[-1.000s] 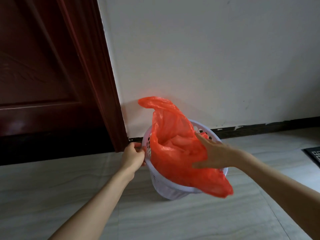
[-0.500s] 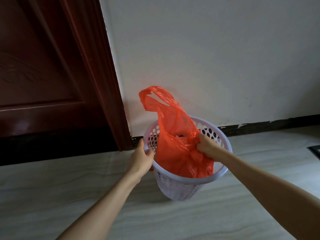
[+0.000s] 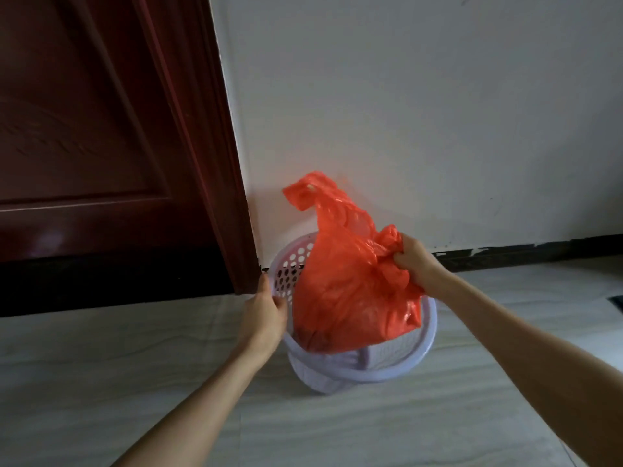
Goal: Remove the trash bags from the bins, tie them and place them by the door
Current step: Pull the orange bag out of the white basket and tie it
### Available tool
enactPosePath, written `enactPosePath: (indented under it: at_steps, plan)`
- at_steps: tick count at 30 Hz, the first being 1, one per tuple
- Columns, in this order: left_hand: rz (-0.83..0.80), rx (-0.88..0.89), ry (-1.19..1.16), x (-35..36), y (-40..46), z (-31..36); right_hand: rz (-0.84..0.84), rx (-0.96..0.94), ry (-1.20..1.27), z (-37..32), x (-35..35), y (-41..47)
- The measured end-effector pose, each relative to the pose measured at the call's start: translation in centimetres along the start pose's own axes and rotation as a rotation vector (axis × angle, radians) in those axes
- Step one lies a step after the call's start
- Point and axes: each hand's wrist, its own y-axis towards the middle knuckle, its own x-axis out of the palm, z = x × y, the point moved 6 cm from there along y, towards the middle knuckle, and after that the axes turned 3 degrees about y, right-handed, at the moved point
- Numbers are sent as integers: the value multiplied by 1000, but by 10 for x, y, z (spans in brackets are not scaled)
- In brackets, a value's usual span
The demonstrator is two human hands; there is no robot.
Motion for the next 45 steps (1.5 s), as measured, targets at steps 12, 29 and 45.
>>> enactPosePath:
  at_steps: [12,29,45]
  plan:
    - [-404,-93,-29,-3,27,2,205,-312,-159,-88,-28,-28]
    - [532,177,-457,-354,21,-29,-67,-934,141,-302,67,-88]
    - [716,-23,-397,-397,-26,-206,-632,-557,-1106,-267,295,-81]
